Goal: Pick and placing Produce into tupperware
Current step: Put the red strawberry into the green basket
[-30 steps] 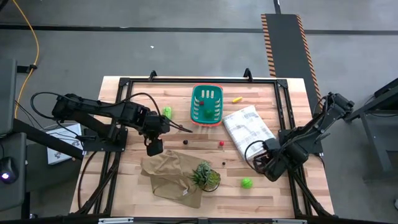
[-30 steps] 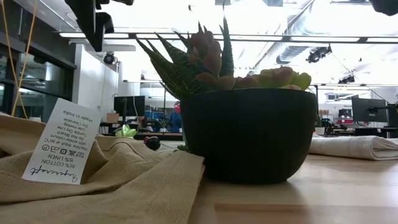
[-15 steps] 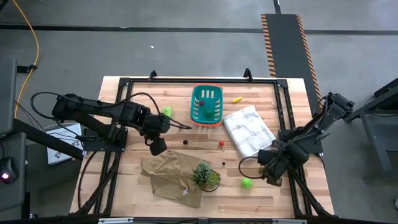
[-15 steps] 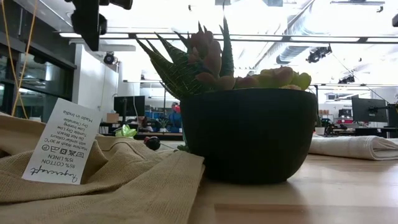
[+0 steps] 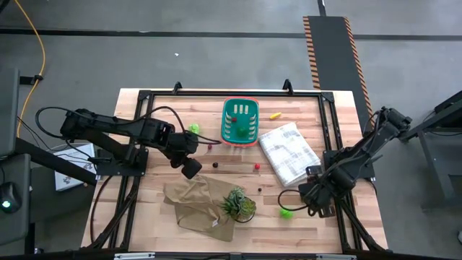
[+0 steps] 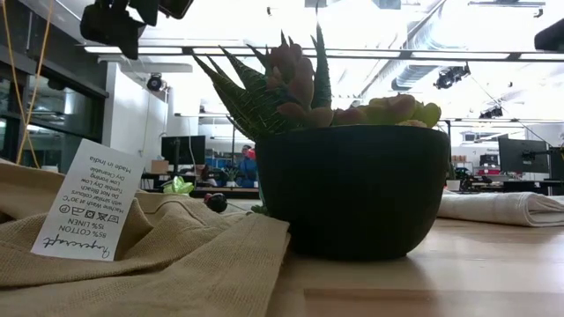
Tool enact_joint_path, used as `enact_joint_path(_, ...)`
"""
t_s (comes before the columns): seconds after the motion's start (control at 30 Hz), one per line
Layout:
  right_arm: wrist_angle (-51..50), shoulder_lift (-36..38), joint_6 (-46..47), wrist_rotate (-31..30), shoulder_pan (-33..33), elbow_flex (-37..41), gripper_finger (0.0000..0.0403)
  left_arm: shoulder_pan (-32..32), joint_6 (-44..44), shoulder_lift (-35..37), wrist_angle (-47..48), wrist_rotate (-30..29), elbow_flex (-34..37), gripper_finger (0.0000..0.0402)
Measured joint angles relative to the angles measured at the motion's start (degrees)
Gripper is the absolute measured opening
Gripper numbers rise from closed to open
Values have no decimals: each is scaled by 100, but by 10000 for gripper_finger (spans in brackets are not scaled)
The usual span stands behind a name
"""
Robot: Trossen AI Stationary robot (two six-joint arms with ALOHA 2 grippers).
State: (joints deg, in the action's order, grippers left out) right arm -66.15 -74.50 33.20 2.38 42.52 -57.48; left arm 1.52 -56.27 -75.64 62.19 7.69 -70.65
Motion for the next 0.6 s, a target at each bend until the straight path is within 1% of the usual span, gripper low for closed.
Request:
enact_joint_path(0.13, 150, 1, -163, -236, 0, 360, 216, 0, -154, 0, 8, -16, 0, 248)
enact_joint_path(0.27, 647, 94, -172, -282, -2, 824, 232, 0, -256, 0, 62, -27, 0, 248)
enact_joint_path(0.47, 1564, 472, 245, -283, -2, 1493, 231, 0, -345, 0, 100, 13, 0, 248)
enact_joint_path(0.6, 1655, 527, 404, -256, -2, 1732, 228, 2, -363, 0, 101, 20, 0, 248)
